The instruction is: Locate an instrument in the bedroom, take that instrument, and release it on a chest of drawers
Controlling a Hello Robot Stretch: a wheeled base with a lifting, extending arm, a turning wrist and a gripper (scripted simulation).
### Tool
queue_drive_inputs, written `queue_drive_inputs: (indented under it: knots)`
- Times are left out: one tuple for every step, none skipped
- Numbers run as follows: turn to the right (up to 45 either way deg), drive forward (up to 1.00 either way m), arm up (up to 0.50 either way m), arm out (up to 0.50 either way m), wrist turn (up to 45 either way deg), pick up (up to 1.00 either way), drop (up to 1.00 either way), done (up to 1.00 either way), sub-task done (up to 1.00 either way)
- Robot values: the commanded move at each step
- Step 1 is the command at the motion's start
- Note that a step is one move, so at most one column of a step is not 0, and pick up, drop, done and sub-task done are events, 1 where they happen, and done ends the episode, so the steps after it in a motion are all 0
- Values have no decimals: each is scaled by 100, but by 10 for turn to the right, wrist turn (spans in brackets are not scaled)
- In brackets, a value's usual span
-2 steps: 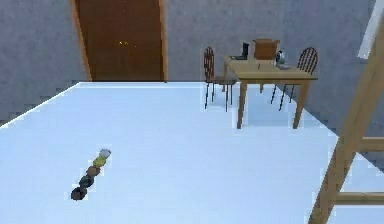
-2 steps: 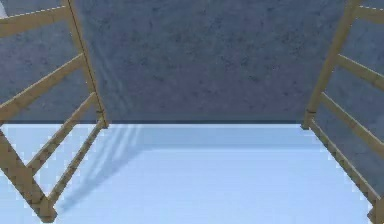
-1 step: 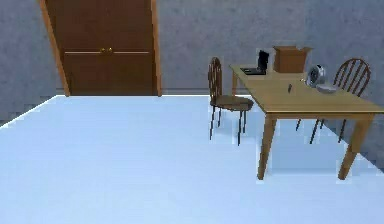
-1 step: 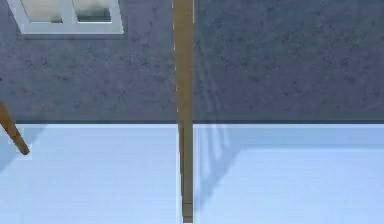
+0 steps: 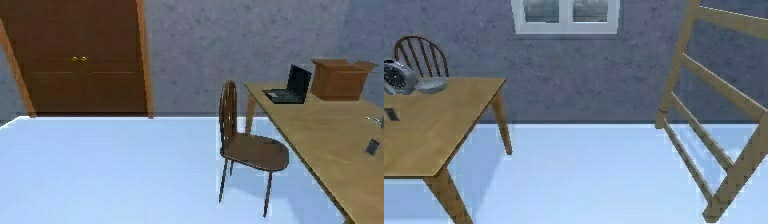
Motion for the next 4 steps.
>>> queue_drive_inputs:
  knots:
    - [0,45,0,0,0,0,0,0,0]
    - [-270,0,0,0,0,0,0,0,0]
    - [450,0,0,0,0,0,0,0,0]
    - [450,0,0,0,0,0,0,0,0]
